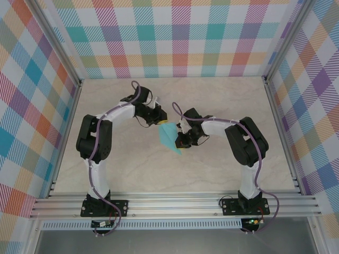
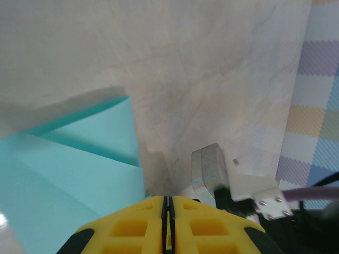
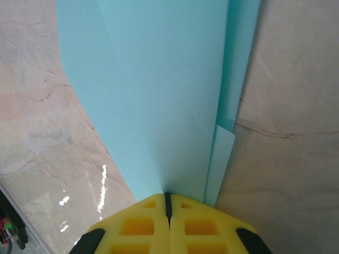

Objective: Fold a paper plane with a square sheet of paper (fold left side to right side)
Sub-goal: Fourth fold the wing at the center of the table.

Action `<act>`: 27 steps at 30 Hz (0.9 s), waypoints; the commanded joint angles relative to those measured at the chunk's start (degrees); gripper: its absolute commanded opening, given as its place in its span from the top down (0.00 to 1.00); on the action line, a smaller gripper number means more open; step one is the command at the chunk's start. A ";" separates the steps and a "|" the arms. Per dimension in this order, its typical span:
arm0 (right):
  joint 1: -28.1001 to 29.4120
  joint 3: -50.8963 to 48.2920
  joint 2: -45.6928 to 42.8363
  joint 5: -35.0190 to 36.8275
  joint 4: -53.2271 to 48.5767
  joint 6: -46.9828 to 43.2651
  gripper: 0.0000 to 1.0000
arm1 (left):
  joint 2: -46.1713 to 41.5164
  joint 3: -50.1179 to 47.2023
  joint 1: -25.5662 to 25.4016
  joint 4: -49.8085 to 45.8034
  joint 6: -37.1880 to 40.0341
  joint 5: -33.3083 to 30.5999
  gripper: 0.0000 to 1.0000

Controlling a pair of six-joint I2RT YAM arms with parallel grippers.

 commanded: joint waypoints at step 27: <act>2.21 -11.36 -5.71 8.40 -12.79 -2.81 0.97 | 12.04 2.89 -0.43 -4.45 0.34 -9.33 0.92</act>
